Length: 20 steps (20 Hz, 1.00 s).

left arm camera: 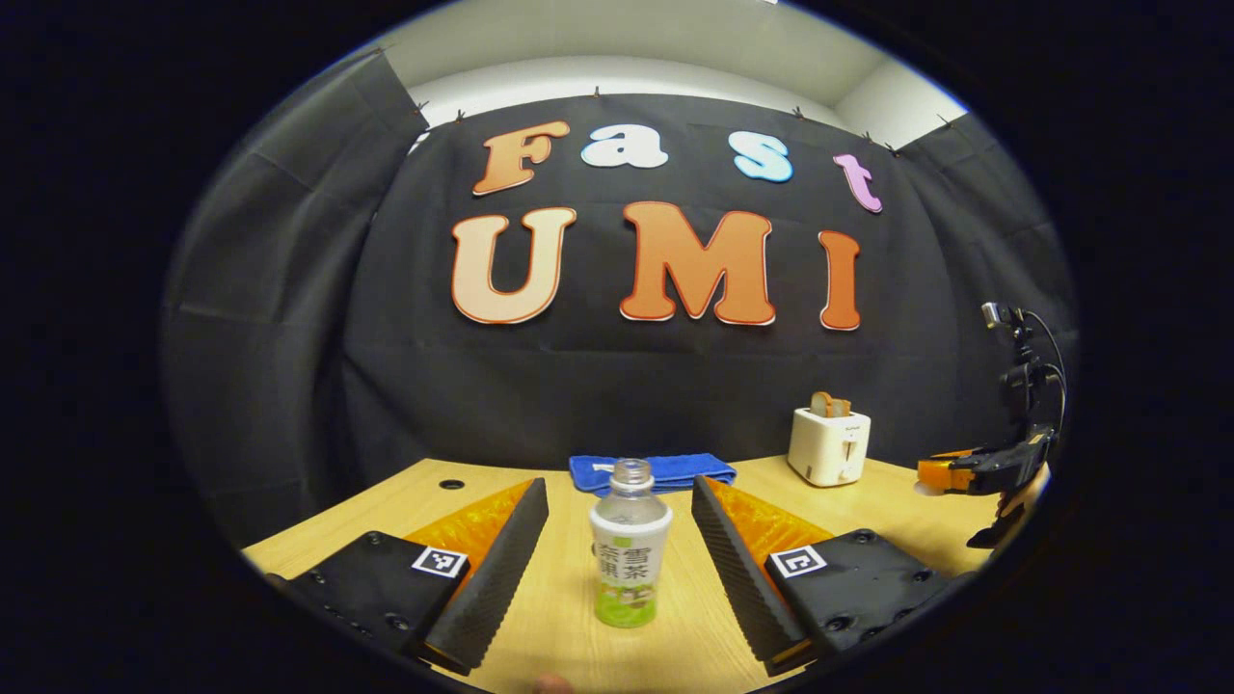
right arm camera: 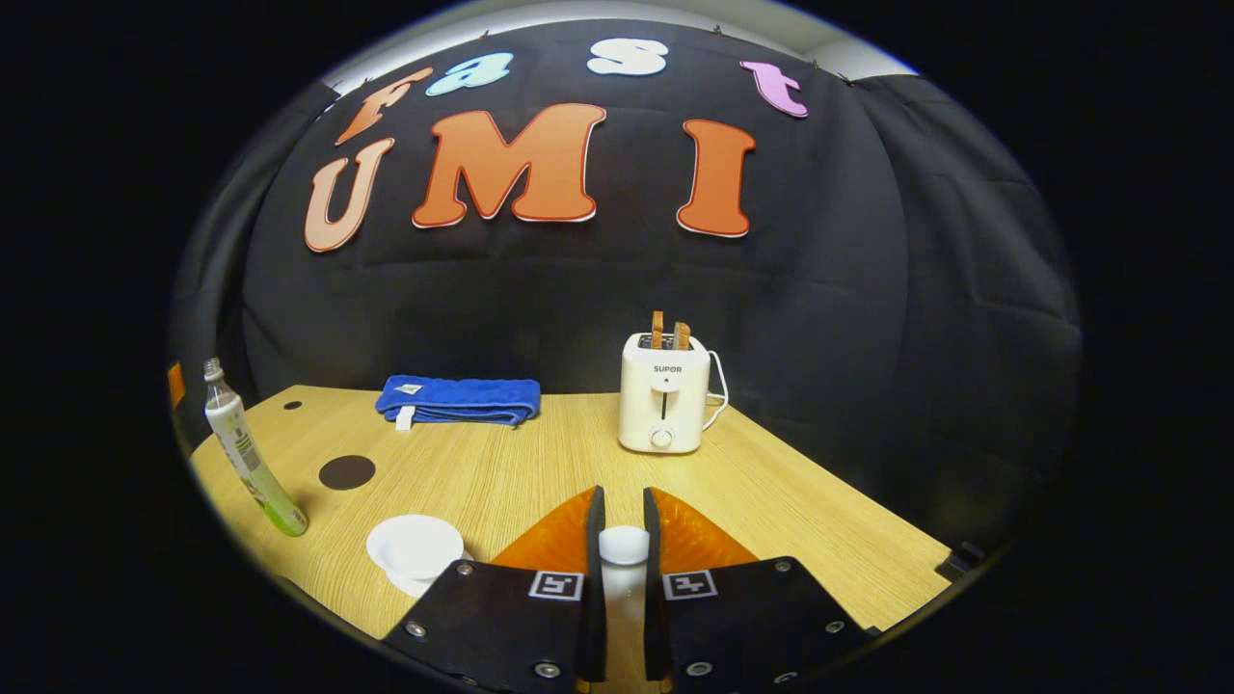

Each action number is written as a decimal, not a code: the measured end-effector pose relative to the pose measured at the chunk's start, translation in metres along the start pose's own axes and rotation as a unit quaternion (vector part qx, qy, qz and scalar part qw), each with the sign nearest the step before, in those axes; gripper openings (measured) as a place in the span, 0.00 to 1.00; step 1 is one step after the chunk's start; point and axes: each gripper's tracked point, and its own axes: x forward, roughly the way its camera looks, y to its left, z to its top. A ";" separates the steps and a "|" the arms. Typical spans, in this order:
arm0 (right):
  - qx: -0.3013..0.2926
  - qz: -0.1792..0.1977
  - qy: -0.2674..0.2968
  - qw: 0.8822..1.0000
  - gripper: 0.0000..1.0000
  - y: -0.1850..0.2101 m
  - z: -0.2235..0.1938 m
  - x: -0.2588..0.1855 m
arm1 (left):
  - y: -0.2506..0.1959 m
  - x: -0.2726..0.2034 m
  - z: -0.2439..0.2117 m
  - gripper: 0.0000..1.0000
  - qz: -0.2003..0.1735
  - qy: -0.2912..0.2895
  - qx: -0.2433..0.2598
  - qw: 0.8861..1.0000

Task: Open the teacup lid with one hand, grasp the water bottle and pour water into the teacup with the other hand; after pouring, place the water bottle on the coaster and then close the teacup lid.

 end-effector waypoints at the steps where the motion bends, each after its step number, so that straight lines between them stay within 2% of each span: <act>1: 0.003 0.003 0.002 1.000 0.16 -0.001 -0.001 -0.001 | -0.006 0.003 -0.001 0.98 -0.007 -0.001 -0.001 1.000; 3: 0.010 0.004 0.005 1.000 0.15 -0.004 -0.003 -0.003 | -0.006 0.011 -0.002 0.98 -0.003 -0.007 0.003 1.000; 8: 0.012 0.004 0.008 1.000 0.16 -0.008 -0.007 -0.004 | 0.009 0.032 -0.026 0.98 0.024 0.016 0.011 1.000; 12: 0.022 0.011 0.017 1.000 0.16 -0.004 -0.012 -0.001 | 0.013 0.047 -0.051 0.99 0.024 0.036 0.002 0.999; 20: 0.021 0.012 0.027 0.999 0.15 -0.002 -0.019 0.004 | 0.017 0.069 -0.089 0.99 0.022 0.069 0.014 0.997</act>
